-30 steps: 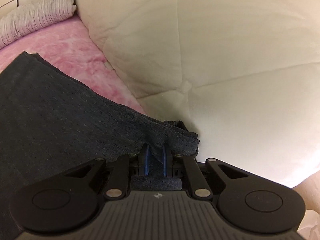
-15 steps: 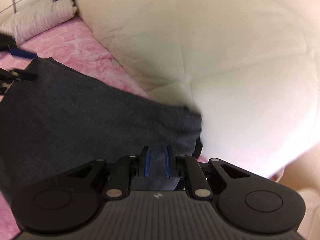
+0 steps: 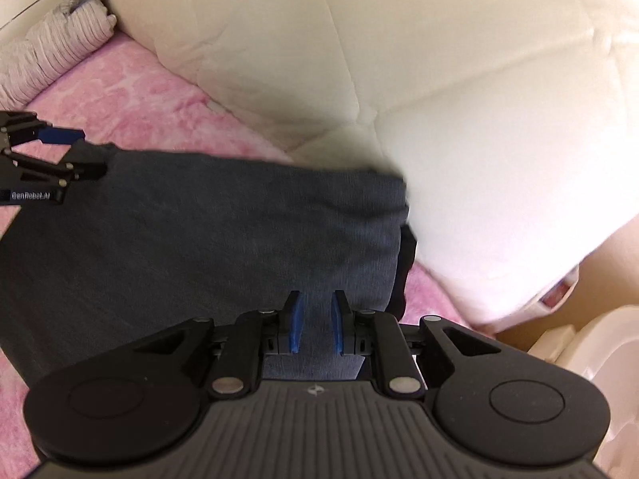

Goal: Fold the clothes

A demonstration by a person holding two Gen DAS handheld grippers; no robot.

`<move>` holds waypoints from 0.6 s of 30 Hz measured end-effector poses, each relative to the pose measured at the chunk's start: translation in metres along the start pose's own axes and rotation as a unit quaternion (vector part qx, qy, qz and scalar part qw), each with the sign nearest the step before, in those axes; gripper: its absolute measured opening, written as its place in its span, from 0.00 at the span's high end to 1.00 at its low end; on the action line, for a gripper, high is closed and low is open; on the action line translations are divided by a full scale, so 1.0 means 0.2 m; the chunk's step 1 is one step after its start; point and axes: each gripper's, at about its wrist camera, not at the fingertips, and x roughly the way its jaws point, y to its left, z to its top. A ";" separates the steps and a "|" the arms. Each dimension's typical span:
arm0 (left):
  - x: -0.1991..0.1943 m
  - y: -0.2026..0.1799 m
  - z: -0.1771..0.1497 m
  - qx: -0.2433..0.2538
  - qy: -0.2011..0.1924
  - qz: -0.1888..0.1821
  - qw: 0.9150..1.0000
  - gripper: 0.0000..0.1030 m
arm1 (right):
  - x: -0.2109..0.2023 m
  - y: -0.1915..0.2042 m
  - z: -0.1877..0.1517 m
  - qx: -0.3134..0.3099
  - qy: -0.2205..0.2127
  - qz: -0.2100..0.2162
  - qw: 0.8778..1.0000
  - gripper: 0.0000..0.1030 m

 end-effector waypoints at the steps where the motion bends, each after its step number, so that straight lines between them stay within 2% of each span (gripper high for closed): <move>1: -0.02 0.00 0.00 -0.002 0.000 -0.001 1.000 0.50 | 0.00 0.00 0.02 -0.001 -0.002 0.000 1.000 0.84; 4: -0.13 -0.01 -0.01 0.002 0.000 0.007 1.000 0.58 | 0.08 -0.02 0.06 -0.006 0.009 -0.002 1.000 0.84; 7: -0.21 -0.06 -0.07 0.025 0.012 0.013 1.000 0.59 | 0.21 -0.04 0.09 -0.002 0.034 0.006 0.999 0.84; 10: -0.21 -0.12 -0.10 0.034 0.033 0.012 0.999 0.59 | 0.29 -0.06 0.09 -0.009 0.043 0.017 0.999 0.84; 13: -0.19 -0.16 -0.09 0.024 0.046 0.025 0.998 0.59 | 0.28 -0.10 0.11 0.006 0.049 0.037 0.998 0.84; 18: -0.36 -0.19 -0.09 -0.016 0.030 0.026 0.999 0.60 | 0.08 -0.12 0.03 0.013 0.020 0.058 0.998 0.83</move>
